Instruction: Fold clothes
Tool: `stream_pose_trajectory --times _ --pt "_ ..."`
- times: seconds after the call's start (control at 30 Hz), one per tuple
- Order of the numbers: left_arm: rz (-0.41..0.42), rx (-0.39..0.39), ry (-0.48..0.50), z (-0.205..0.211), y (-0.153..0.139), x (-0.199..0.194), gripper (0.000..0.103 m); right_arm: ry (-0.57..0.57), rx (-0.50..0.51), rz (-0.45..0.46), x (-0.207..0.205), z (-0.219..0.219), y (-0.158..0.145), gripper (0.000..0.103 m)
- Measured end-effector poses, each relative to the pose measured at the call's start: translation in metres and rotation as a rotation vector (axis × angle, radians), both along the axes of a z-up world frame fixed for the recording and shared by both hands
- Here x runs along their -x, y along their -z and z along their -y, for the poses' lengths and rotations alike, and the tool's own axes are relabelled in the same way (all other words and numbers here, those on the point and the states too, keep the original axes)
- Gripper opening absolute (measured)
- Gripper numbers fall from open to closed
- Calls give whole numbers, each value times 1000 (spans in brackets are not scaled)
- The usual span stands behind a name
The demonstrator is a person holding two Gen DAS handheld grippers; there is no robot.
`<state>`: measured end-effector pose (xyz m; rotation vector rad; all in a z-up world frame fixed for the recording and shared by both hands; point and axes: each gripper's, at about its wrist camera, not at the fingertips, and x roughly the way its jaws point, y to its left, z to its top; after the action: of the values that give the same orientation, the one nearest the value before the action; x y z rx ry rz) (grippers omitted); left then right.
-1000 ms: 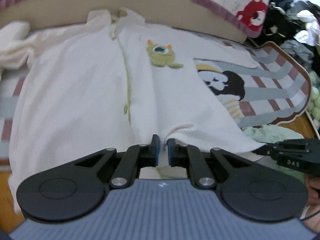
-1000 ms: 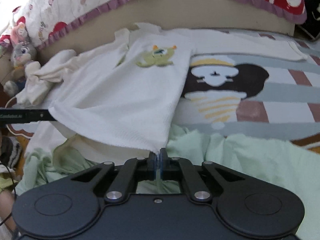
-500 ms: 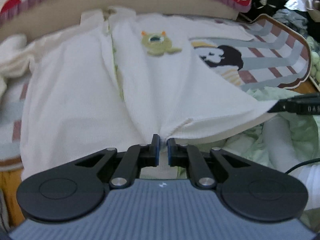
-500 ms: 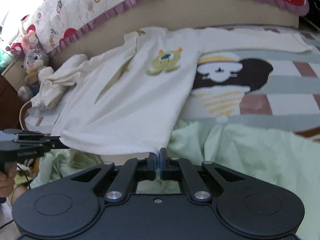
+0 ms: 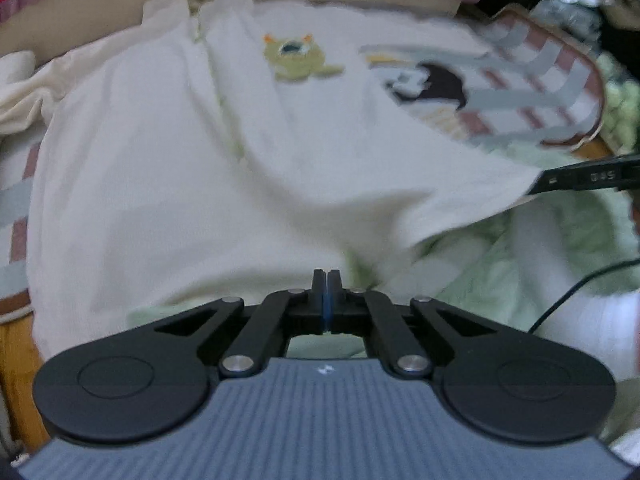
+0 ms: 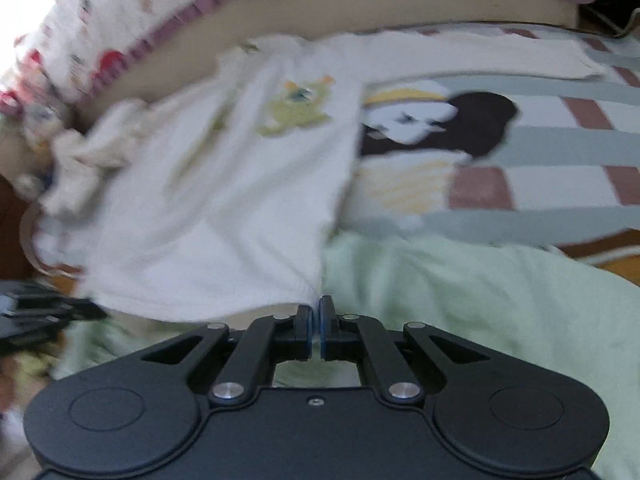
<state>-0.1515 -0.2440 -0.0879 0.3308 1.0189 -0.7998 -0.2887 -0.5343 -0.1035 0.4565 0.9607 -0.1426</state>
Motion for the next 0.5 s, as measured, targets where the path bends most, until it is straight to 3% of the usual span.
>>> stream_pose_trajectory --times 0.07,0.13,0.2,0.27,0.4,0.5 --pt "24 -41 2 -2 2 2 3 6 42 -54 -1 -1 4 0" --pt "47 -30 17 -9 -2 4 5 6 91 -96 -3 -3 2 3" --pt "61 10 43 -17 -7 5 16 6 149 -108 -6 -6 -10 16" --pt "80 49 53 -22 -9 5 32 -27 136 -64 -10 -3 -24 17" --pt "59 100 99 -17 -8 5 52 -155 30 62 -28 -7 -52 22" --pt "33 108 157 -3 -1 8 67 -386 6 38 -60 -43 -53 43"
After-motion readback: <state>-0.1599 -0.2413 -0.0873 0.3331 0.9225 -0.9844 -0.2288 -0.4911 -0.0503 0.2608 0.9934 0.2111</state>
